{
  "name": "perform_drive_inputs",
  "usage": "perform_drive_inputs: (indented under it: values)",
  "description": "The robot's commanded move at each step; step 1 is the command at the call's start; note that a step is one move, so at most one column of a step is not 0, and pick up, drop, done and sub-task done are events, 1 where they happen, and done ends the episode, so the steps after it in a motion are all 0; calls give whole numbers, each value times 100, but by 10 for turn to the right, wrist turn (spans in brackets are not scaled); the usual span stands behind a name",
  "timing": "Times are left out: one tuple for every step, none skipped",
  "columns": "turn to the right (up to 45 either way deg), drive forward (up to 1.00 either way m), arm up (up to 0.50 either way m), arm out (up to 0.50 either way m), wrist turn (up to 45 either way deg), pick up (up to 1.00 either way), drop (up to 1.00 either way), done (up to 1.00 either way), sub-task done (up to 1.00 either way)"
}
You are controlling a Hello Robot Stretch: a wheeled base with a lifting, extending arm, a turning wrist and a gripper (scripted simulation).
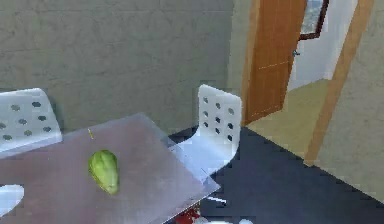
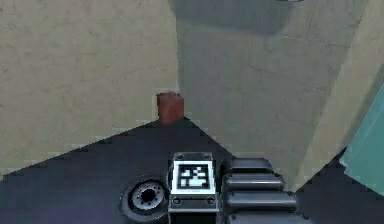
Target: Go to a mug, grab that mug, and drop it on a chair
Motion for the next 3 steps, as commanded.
perform_drive_inputs:
  values:
    - [450,0,0,0,0,0,0,0,0]
    - [450,0,0,0,0,0,0,0,0]
    - [450,0,0,0,0,0,0,0,0]
